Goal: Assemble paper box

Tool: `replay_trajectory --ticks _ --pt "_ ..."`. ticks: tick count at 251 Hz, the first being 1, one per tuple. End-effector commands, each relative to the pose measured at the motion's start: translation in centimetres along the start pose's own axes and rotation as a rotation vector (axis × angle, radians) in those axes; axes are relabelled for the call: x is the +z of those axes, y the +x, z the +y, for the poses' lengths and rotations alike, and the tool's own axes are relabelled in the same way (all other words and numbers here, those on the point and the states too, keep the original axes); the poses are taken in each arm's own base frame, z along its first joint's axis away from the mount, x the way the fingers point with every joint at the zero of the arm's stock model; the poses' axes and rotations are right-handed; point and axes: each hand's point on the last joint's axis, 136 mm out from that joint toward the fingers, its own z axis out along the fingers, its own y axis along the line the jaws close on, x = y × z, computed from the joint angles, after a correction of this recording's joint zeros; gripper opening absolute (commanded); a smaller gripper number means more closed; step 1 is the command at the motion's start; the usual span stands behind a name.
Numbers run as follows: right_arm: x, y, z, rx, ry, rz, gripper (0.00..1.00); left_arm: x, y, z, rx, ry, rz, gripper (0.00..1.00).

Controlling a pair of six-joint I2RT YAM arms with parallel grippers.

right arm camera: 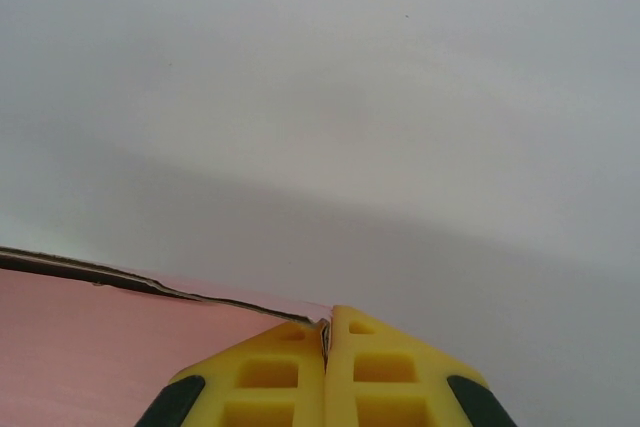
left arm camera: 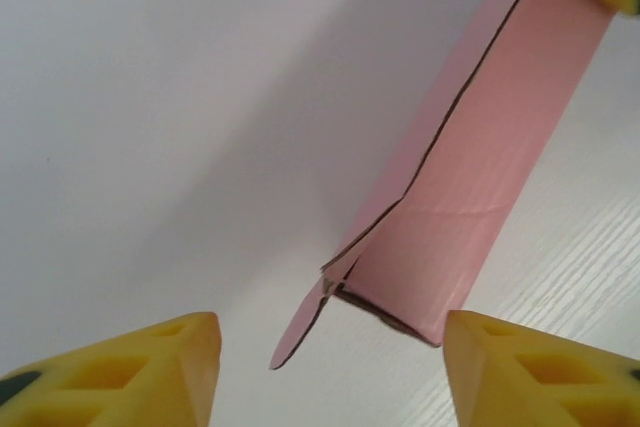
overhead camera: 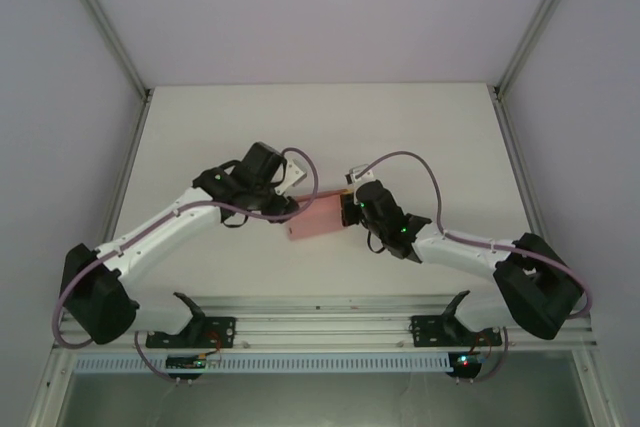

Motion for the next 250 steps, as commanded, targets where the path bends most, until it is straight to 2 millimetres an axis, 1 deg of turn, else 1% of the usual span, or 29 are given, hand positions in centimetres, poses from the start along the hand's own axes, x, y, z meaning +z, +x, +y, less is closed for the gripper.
replay_trajectory --ticks 1,26,36,43,50,59,69,81,91,123,150,161,195,213,233,250 --pt "-0.9 10.4 -2.9 -0.089 0.099 0.366 0.00 -0.3 -0.7 1.0 -0.038 -0.013 -0.001 0.54" --pt "-1.1 10.3 -2.9 -0.097 0.100 0.359 0.00 0.3 -0.2 0.8 -0.041 0.006 0.042 0.49" --pt "-1.2 10.2 -2.8 -0.096 0.096 0.357 0.00 0.5 -0.1 0.6 -0.037 0.017 0.047 0.43" --pt "-1.2 10.2 -2.8 -0.098 0.097 0.355 0.00 0.6 -0.1 0.4 -0.038 0.026 0.049 0.41" --pt "-1.2 10.2 -2.8 -0.097 0.097 0.353 0.00 0.7 -0.2 0.3 -0.036 0.031 0.046 0.41" --pt "-1.2 10.2 -2.8 -0.099 0.091 0.352 0.00 0.8 -0.3 0.1 -0.032 0.043 0.040 0.38" --pt "-1.2 10.1 -2.8 -0.100 0.093 0.350 0.00 0.8 -0.4 -0.1 -0.031 0.058 0.034 0.37" --pt "-1.2 10.1 -2.6 -0.102 0.090 0.349 0.00 0.8 -0.6 -0.4 -0.032 0.075 0.029 0.30" --pt "-1.2 10.1 -2.7 -0.105 0.094 0.349 0.00 0.7 -0.7 -0.6 -0.034 0.089 0.026 0.30" --pt "-1.5 9.8 -2.9 -0.127 0.123 0.342 0.00 0.7 -0.6 -1.1 -0.063 0.113 0.032 0.10" --pt "-1.7 9.6 -2.9 -0.134 0.137 0.327 0.00 1.0 -0.3 -1.3 -0.108 0.120 0.043 0.05" --pt "-1.8 9.7 -3.1 -0.137 0.151 0.321 0.00 1.2 -0.6 -1.4 -0.139 0.127 0.036 0.00" --pt "-2.2 9.6 -3.2 -0.162 0.190 0.294 0.00 1.3 -1.4 -2.1 -0.230 0.156 0.028 0.00" --pt "-2.5 9.0 -3.2 -0.166 0.217 0.273 0.00 1.2 -1.8 -2.3 -0.295 0.152 0.023 0.00" --pt "-2.8 8.6 -3.5 -0.156 0.264 0.261 0.00 1.1 -2.0 -2.0 -0.416 0.139 0.017 0.00" --pt "-3.0 8.6 -3.6 -0.149 0.293 0.253 0.00 1.1 -1.7 -1.7 -0.539 0.112 0.027 0.00"
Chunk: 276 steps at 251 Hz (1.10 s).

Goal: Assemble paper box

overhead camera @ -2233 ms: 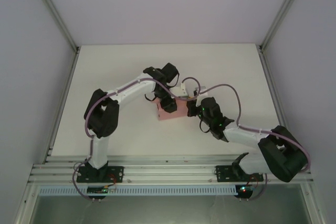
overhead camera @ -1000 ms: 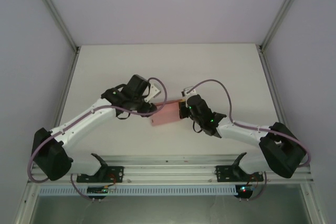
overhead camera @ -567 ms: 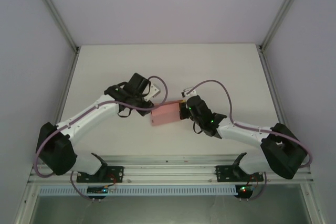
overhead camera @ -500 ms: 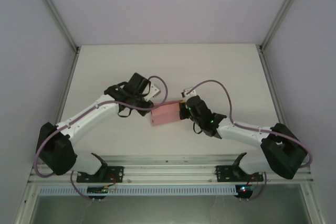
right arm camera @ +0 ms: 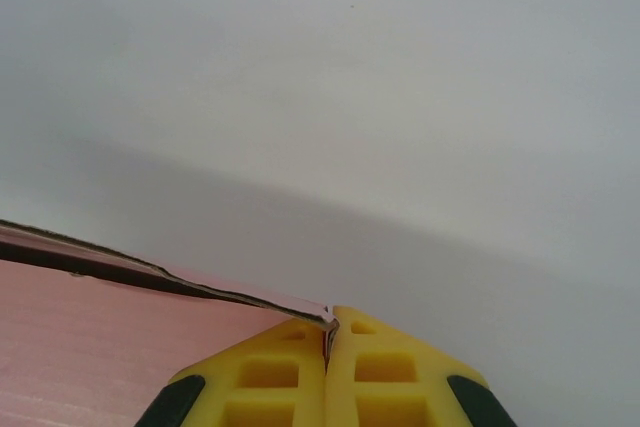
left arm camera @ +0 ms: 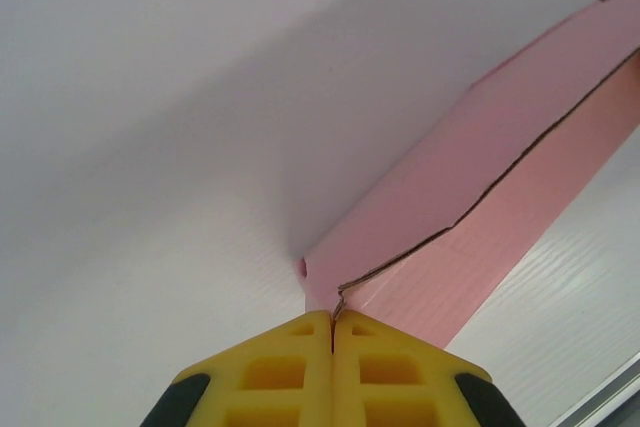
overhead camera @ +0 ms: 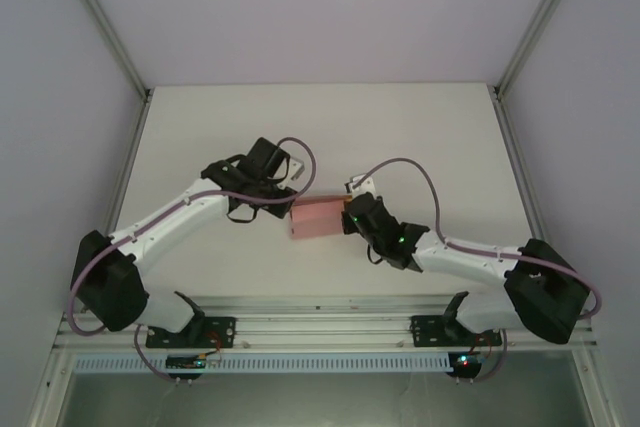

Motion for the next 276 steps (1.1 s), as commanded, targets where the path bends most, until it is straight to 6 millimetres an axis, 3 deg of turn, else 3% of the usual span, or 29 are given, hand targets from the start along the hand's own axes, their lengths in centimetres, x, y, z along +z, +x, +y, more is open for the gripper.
replay_trajectory --ticks 1,62,110,144,193,233,276 --pt "-0.7 7.7 -3.0 -0.123 0.141 0.253 0.00 -0.6 -1.5 -0.8 -0.235 0.023 -0.048 0.00" --pt "-1.0 8.0 -2.7 -0.116 0.159 0.242 0.00 -0.3 -0.3 -1.6 -0.514 0.115 -0.026 0.00" --pt "-1.0 8.4 -2.3 -0.121 0.162 0.248 0.00 0.0 -0.5 -1.7 -0.582 0.168 -0.016 0.00" --pt "-1.2 8.6 -2.8 -0.110 0.180 0.254 0.00 0.9 0.8 -0.9 -0.631 0.117 0.028 0.00" --pt "-1.1 8.7 -2.4 -0.125 0.161 0.222 0.00 2.1 1.8 -1.4 -0.500 0.144 0.006 0.00" --pt "-1.1 9.1 -1.7 -0.121 0.093 0.196 0.00 3.6 4.7 -1.7 -0.341 0.078 0.037 0.00" --pt "-1.4 9.8 -1.1 -0.108 0.023 0.175 0.00 5.4 7.6 -1.5 -0.323 0.066 0.073 0.00"
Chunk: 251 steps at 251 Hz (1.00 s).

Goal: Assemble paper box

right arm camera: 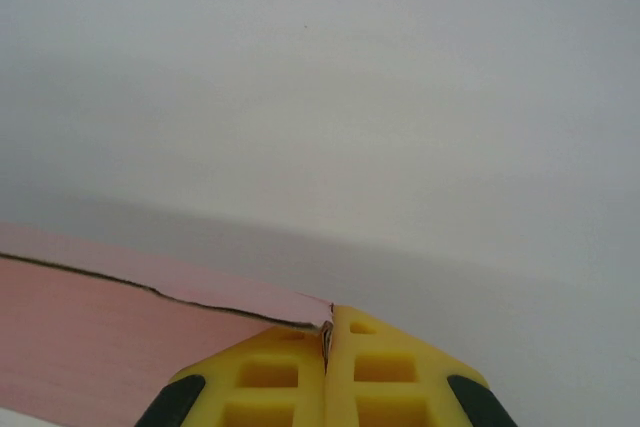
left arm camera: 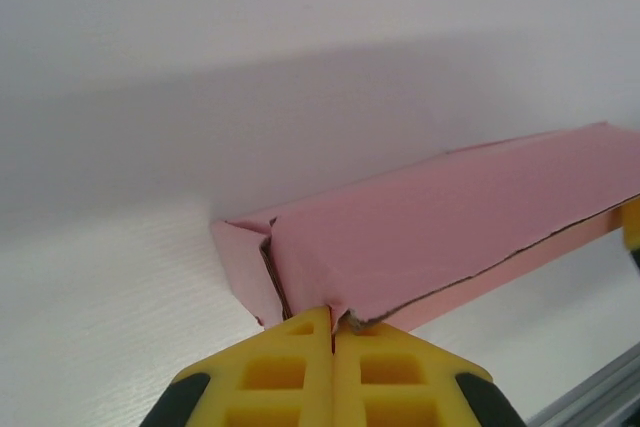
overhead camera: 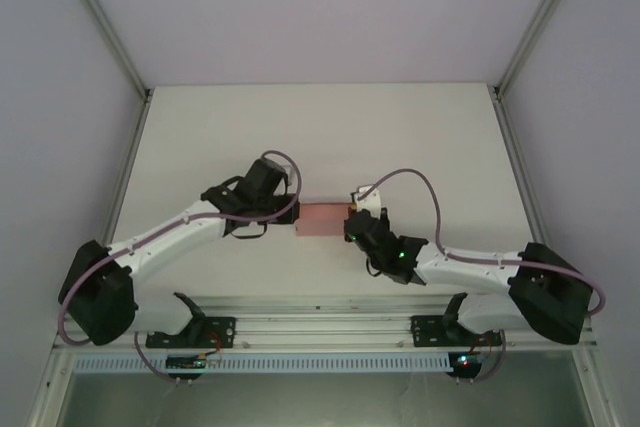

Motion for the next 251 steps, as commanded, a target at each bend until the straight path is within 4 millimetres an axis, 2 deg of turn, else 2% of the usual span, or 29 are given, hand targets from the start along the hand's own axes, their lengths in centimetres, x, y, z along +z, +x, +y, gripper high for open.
replay_trajectory --ticks 1,20,48,60,74,88,92,114,137,161,179,203,251 --pt "-0.6 8.6 -1.0 -0.173 -0.059 0.257 0.00 2.3 5.6 2.6 0.025 -0.068 0.165 0.00" --pt "-0.7 8.8 -0.6 -0.189 -0.093 0.253 0.00 2.5 6.1 3.0 0.020 -0.071 0.163 0.00" --pt "-1.2 9.1 0.4 -0.187 -0.157 0.297 0.11 2.5 6.0 3.7 0.019 -0.108 0.163 0.00" --pt "-1.4 8.3 0.7 -0.194 -0.170 0.291 0.16 2.5 6.0 3.6 0.023 -0.110 0.164 0.00" --pt "-1.6 7.0 0.8 -0.197 -0.172 0.275 0.29 2.4 5.8 3.5 0.024 -0.106 0.162 0.00" --pt "-2.0 5.7 1.0 -0.182 -0.197 0.259 0.53 2.3 5.7 3.5 0.024 -0.110 0.157 0.00" --pt "-2.0 5.4 1.2 -0.175 -0.213 0.259 0.58 2.2 5.6 3.5 0.024 -0.110 0.154 0.00" --pt "-2.7 3.6 1.6 -0.119 -0.290 0.262 0.70 2.0 5.4 3.4 0.020 -0.111 0.144 0.00" --pt "-3.4 1.7 1.3 -0.042 -0.342 0.232 0.78 1.8 5.1 3.2 0.021 -0.104 0.134 0.00" --pt "-4.3 -0.1 0.8 0.031 -0.406 0.173 0.94 1.8 5.1 3.1 0.026 -0.097 0.134 0.00" --pt "-5.0 -1.5 0.7 0.067 -0.459 0.134 0.99 1.8 5.1 3.3 0.023 -0.108 0.136 0.00" --pt "-5.0 -3.2 -0.1 0.126 -0.447 0.087 0.99 1.8 5.1 3.2 0.032 -0.108 0.140 0.00" --pt "-1.6 -5.6 -2.8 0.246 -0.285 0.117 0.99 1.6 4.5 2.7 0.061 -0.094 0.132 0.00"
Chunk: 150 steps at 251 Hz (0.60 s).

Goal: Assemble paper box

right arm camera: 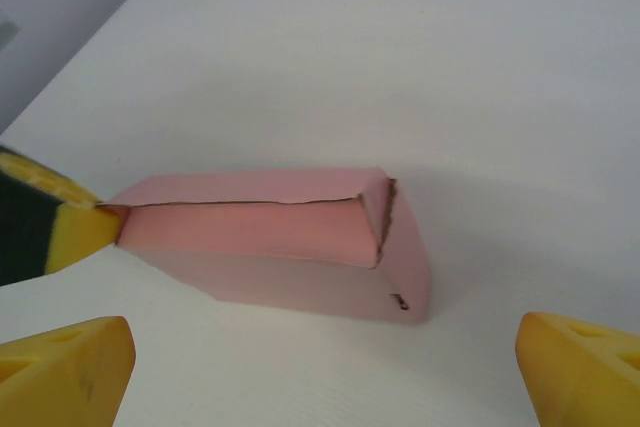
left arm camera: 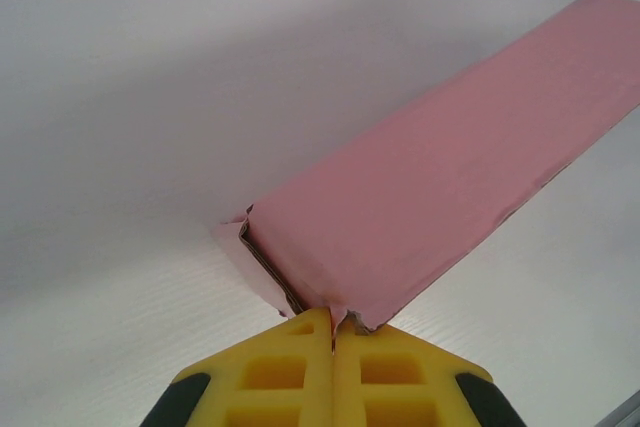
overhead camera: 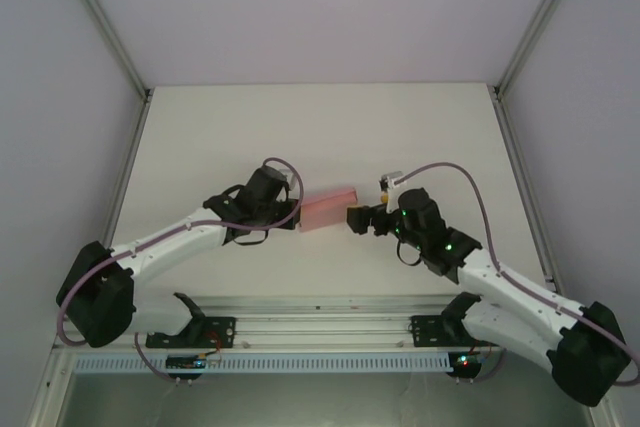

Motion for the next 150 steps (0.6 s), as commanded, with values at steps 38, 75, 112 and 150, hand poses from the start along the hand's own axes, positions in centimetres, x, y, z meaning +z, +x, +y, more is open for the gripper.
replay_trajectory --ticks 38,75,112,150 --pt "4.1 -2.7 -2.0 0.164 0.055 0.090 0.98 0.6 4.4 1.9 0.032 -0.076 0.190 0.00" --pt "6.3 -1.5 -3.2 0.238 0.061 0.176 0.92 0.7 4.3 1.9 0.037 -0.081 0.196 0.00" --pt "7.4 3.0 -5.3 0.305 0.106 0.256 0.85 0.7 4.3 1.7 0.043 -0.065 0.194 0.00" --pt "7.9 7.8 -6.9 0.412 0.135 0.330 0.78 0.1 3.9 1.2 0.072 -0.053 0.198 0.06"
